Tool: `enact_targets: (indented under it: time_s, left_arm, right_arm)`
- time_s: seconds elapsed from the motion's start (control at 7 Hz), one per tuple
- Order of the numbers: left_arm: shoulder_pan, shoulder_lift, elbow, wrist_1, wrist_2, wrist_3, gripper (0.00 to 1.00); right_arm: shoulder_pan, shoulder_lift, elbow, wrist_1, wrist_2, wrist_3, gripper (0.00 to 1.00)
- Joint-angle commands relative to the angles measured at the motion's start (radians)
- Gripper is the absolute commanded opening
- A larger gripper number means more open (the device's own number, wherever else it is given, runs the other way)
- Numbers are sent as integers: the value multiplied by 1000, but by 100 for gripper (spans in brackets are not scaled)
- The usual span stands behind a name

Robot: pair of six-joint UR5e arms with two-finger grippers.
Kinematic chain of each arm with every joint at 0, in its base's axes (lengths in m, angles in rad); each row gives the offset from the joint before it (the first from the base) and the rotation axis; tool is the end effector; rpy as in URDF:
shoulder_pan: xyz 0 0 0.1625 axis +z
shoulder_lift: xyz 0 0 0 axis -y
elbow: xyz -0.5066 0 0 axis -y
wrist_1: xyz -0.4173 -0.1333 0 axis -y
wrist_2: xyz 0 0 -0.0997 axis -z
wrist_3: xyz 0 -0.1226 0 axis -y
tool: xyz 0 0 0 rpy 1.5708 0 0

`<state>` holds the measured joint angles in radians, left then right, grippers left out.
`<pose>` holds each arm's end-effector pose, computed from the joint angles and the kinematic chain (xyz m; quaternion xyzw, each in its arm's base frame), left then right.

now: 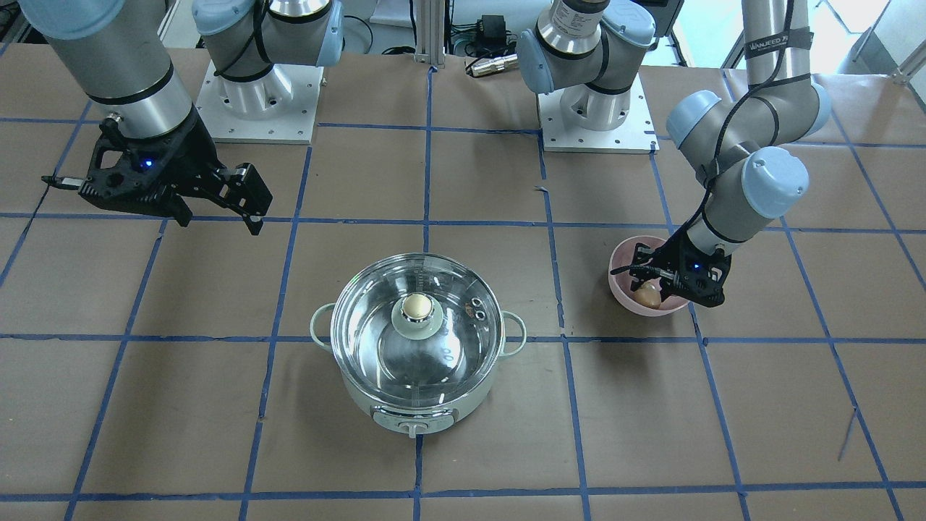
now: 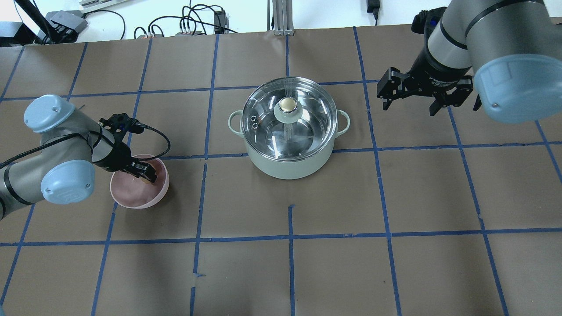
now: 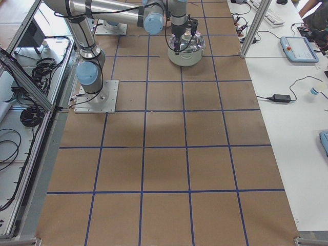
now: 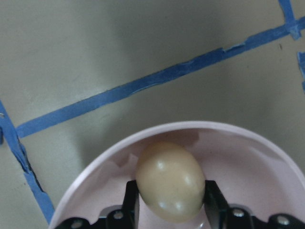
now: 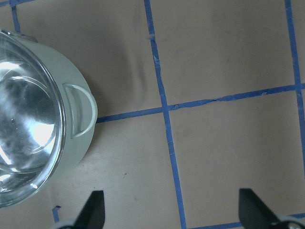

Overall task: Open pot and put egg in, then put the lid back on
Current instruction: 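Lift the egg with the left gripper while the right gripper reaches toward the lid knob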

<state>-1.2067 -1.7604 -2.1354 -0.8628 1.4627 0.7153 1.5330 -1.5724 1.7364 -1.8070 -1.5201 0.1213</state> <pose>0.0388 -0.5134 0.2479 -0.1732 -0.9831 0.0080 0.0582 0.1198 -0.5241 0.4860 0.0785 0.9959 -0.0350 0.0268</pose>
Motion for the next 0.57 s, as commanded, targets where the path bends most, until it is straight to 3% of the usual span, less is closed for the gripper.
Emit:
enact_targets:
  time_s: [0.0,0.29,0.43]
  left_arm:
    - [-4,39,29,-37,2,-10,2]
    - [-40,67,164,-294,2,-81,2]
    - [-75,84,195,-350,4,-117,2]
  right_arm:
    - [1,0,0,0,0,0,100]
    - [1,0,2,0,1,0,100]
    - [1,0,0,0,1,1,100]
